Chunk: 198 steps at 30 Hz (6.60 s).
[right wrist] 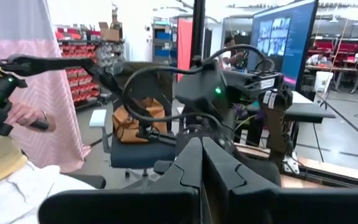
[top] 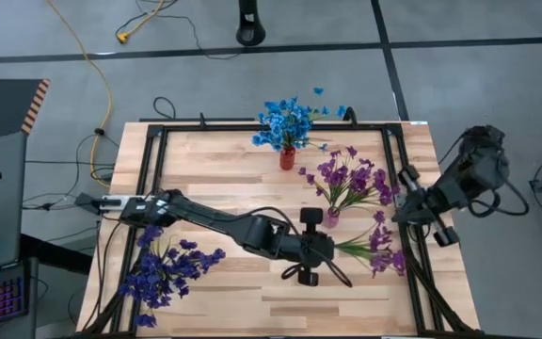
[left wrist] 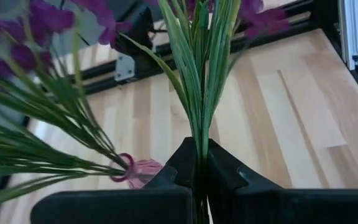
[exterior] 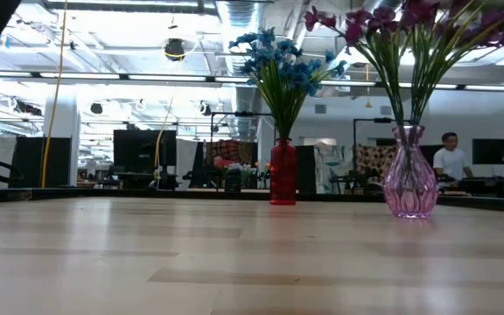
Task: Sort flowers into vase by color
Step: Put the violet flowers into the violet vase
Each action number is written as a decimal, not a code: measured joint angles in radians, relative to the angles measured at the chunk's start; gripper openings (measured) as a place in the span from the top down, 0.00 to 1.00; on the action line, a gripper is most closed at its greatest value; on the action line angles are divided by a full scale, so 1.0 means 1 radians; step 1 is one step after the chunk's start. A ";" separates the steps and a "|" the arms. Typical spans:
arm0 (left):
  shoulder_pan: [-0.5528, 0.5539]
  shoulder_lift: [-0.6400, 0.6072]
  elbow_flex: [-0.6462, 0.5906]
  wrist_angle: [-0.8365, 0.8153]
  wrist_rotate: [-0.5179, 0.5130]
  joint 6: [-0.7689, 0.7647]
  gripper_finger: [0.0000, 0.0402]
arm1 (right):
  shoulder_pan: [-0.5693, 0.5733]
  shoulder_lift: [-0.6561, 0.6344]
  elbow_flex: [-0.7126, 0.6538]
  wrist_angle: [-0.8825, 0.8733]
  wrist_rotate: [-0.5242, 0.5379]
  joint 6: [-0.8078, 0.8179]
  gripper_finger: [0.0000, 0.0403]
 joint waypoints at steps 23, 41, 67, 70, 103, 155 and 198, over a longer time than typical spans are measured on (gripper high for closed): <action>0.006 -0.318 -0.022 -0.212 -0.196 0.074 1.00 | -0.001 -0.039 0.001 -0.068 0.002 -0.002 0.92; 0.133 -0.859 -1.257 1.200 0.101 0.093 1.00 | -0.021 0.082 0.000 -0.059 0.003 -0.058 0.92; 0.151 -0.904 -1.500 1.702 0.243 0.018 1.00 | -0.259 0.329 0.000 0.120 0.037 -0.209 0.92; 0.151 -0.904 -1.500 1.703 0.242 0.018 1.00 | -0.259 0.329 0.000 0.120 0.037 -0.209 0.92; 0.158 -0.513 -1.207 1.703 0.229 -0.054 1.00 | -0.259 0.337 0.000 0.107 0.033 -0.073 0.49; 0.156 -0.502 -1.165 1.744 0.328 -0.046 1.00 | -0.431 0.525 0.000 0.540 -0.018 -0.107 0.50; 0.156 -0.631 -1.166 1.549 0.288 0.053 0.66 | -0.219 0.311 0.000 0.463 0.089 -0.087 0.92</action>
